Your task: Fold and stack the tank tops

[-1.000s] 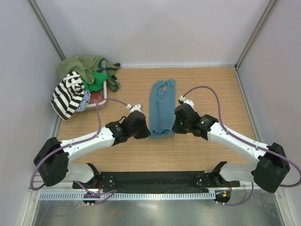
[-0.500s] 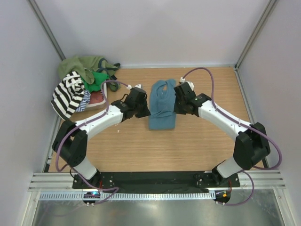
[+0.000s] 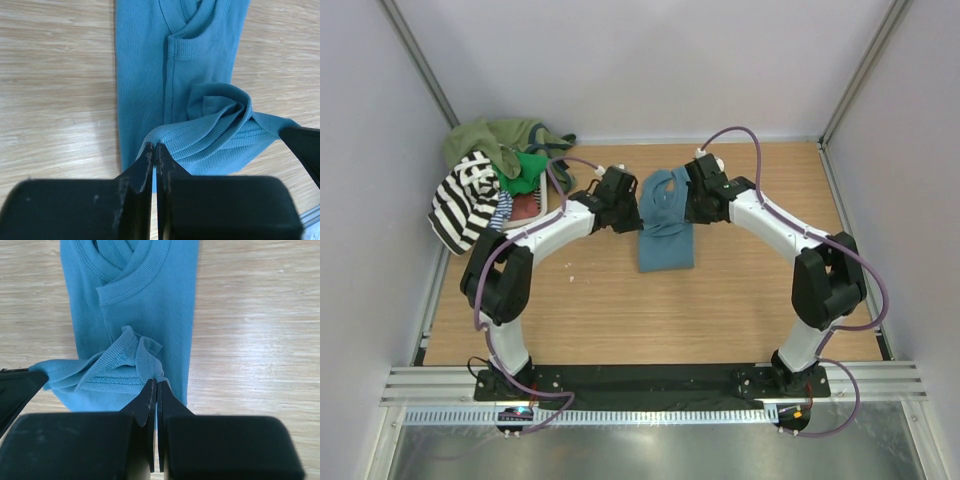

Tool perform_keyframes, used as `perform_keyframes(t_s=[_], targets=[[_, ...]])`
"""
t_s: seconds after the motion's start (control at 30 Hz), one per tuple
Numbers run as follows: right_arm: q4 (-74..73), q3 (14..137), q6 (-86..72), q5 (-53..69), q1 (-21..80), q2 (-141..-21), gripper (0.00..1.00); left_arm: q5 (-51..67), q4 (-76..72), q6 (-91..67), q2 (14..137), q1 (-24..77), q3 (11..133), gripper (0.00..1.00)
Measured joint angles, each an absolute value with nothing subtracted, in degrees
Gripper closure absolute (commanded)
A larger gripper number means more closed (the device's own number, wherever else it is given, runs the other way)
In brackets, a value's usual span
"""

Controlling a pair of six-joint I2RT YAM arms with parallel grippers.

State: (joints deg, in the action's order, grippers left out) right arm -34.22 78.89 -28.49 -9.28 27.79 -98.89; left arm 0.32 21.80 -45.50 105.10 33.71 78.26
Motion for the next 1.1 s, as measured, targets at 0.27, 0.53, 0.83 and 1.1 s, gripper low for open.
perform_keyframes(t_s=[0.27,0.53,0.83,1.1], targets=[[-34.85,83.33,-27.81,-8.82,26.83,-101.03,0.99,1.45,23.66,-44.49,106.13,32.53,82.06,1.0],[-34.22,84.47,-27.44,-8.82,23.79,-105.25,0.98,3.66,24.1,-44.45,109.84,31.16,87.35,0.98],[-30.83,85.8,-28.23,-9.04,19.94,-112.53,0.36,3.88,24.56,-42.19,118.91,29.04,93.86,0.43],[-24.29,72.6,-28.64,-6.61,19.66,-99.11,0.38,2.74,23.81,-40.91,110.85,27.75,84.38,0.39]])
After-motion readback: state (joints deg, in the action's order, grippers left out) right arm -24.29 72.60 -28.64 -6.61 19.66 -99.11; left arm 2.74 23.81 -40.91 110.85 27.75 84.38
